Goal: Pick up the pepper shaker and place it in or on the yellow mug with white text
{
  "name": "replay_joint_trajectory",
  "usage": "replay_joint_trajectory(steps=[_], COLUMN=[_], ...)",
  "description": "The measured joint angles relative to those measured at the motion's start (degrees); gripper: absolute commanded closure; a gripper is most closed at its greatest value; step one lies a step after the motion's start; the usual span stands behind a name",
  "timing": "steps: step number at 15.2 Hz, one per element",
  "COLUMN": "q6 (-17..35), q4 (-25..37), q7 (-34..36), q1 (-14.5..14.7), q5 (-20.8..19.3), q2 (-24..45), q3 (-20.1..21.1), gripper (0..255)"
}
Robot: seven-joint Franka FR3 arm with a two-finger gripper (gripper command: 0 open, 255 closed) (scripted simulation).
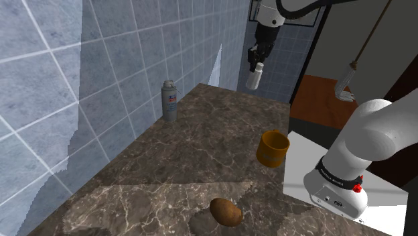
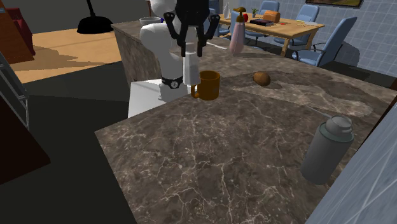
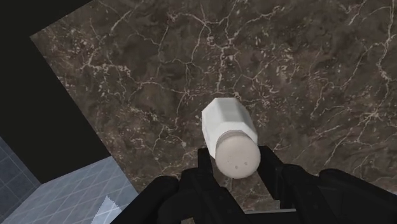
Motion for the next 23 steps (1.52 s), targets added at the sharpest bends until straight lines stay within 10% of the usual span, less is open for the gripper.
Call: replay_joint_trajectory(steps=[16,23], q6=[-18.65,-16.65], q4=[-11.57,-16.99], q7=[12.34,13.68], q1=[8.08,9.44], q5=[9.19,10.9], q2=[-29.51,-32.78], q3=[11.53,13.22], gripper=[255,255])
